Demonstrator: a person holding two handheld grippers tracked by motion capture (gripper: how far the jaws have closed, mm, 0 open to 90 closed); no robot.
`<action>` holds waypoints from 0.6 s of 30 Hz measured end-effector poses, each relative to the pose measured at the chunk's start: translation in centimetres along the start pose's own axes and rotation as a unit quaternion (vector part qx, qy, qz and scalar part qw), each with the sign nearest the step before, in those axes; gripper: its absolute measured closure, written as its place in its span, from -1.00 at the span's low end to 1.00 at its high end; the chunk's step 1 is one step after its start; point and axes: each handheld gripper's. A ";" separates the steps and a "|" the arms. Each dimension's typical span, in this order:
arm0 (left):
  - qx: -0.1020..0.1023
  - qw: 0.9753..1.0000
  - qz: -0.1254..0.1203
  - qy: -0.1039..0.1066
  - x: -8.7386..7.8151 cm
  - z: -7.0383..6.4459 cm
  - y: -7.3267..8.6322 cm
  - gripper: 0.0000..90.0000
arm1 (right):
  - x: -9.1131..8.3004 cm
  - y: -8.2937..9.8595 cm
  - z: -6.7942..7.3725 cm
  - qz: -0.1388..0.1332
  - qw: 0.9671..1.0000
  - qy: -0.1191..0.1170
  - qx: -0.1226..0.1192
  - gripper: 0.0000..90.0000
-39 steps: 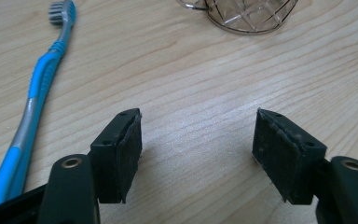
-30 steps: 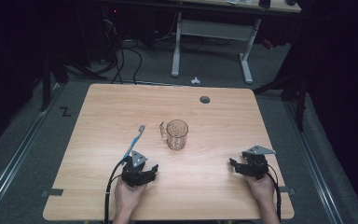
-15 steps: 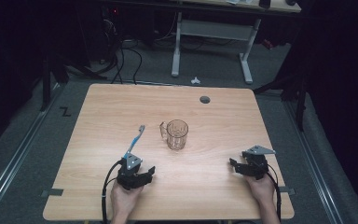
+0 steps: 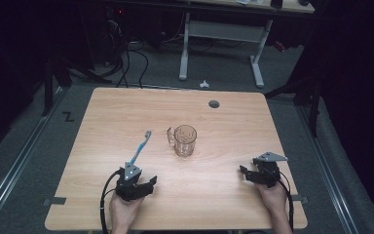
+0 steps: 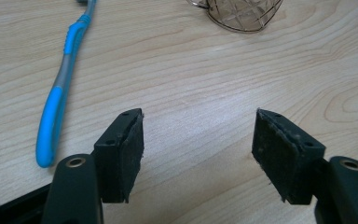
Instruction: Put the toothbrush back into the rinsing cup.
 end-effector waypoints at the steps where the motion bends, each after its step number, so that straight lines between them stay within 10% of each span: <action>1: 0.000 1.000 -0.002 -0.001 -0.1 0.1 0.0 -0.25 | 0.0 0.0 0.0 0.000 1.000 0.000 0.000 -0.26; 18: -0.019 1.000 -0.016 -0.013 -1.7 1.8 -0.3 -0.19 | 0.0 0.0 0.0 0.000 1.000 0.000 0.000 -0.26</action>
Point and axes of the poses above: each handheld gripper's, and its own axes: x roughly forward along the jaws, y roughly out of its underside, z roughly to its left, and after that the axes turned 12 degrees about -x, right-handed
